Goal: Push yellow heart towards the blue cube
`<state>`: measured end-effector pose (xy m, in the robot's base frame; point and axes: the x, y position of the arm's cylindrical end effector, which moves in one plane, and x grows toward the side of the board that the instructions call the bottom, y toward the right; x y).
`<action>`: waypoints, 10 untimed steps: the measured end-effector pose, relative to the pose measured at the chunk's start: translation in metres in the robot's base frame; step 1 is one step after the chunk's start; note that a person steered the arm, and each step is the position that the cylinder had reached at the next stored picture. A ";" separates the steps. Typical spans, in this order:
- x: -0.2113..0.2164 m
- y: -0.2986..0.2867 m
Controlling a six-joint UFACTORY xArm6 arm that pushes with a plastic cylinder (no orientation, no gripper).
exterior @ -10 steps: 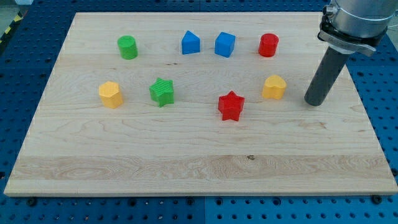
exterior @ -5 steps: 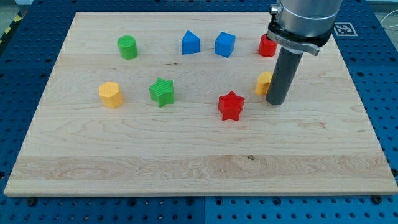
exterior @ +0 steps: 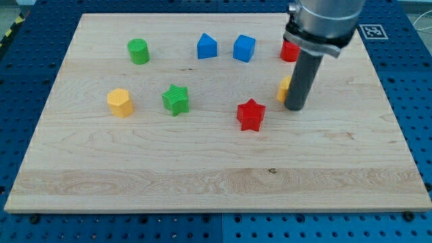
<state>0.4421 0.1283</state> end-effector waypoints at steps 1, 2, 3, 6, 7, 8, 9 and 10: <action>0.000 0.000; 0.000 -0.018; -0.001 -0.045; -0.002 -0.044; -0.005 -0.045; -0.007 -0.045; -0.009 -0.046; 0.003 -0.034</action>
<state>0.4447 0.0942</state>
